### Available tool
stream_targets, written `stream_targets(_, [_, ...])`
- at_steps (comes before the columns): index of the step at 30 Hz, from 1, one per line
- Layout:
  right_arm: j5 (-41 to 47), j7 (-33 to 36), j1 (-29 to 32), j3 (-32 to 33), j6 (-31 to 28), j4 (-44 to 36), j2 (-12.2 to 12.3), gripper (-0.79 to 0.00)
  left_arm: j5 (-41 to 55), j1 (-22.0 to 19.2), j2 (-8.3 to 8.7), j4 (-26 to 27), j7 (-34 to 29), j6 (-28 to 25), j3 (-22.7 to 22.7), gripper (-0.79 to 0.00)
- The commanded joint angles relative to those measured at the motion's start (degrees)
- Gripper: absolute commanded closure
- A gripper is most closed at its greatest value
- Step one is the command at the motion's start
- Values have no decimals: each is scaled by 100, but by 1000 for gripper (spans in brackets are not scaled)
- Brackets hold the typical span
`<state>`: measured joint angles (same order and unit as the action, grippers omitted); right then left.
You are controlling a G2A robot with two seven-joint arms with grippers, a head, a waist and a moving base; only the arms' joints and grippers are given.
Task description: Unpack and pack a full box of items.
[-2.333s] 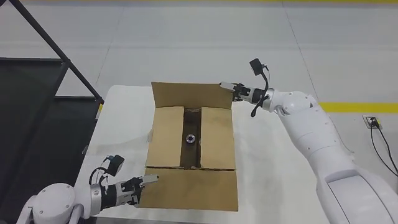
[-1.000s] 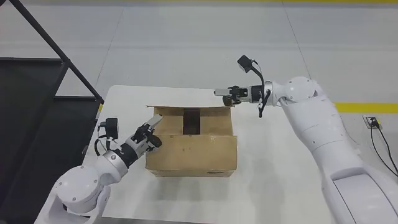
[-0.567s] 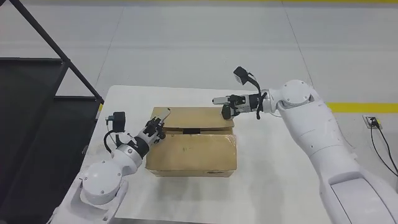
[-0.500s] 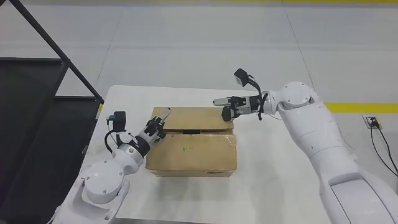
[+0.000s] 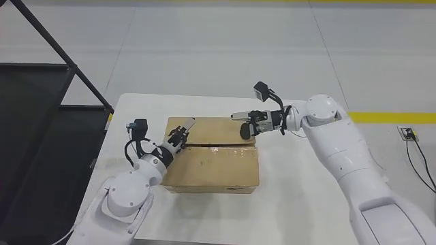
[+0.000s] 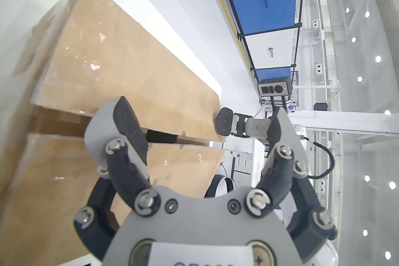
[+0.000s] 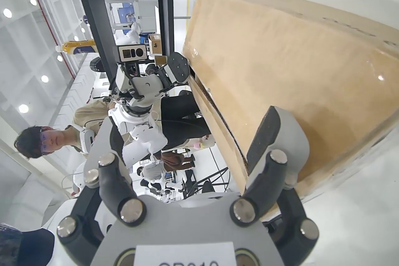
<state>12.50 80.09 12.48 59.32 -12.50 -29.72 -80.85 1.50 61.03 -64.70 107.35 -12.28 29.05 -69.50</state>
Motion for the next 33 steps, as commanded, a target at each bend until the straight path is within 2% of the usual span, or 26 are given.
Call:
stream_targets(1, [11,100,72,-3,22,-95,16,-785,-15,-31,-21,-28,65,-5,44,-785])
stream_targets(7, [51,197,321,82,21,-471,109,-785,-23,-128,-79,-121,156,17,140,-785])
stream_targets(11, [12,6,484,179,68,-783,187,-785,-167,-227,-107,-242,107,83,255,-785])
stream_targets(15, [21,-97,640,191,287,-1092,222,-785,-268,-323,-143,-349,113,111,354,-785])
stream_targets(21, [1,165,792,172,482,-1369,284,-785,-271,-409,-207,-473,248,155,413,-785])
stream_targets(25, [-199,-49,881,132,619,-1526,319,-785,-237,-431,-246,-490,328,171,420,-785])
stream_targets(29, [-277,-281,1030,138,471,-1607,351,-785,99,-371,-274,-352,427,97,187,-785])
stream_targets(33, [-260,-271,1158,161,146,-1608,386,-785,821,-125,-298,-54,775,-95,-404,-785])
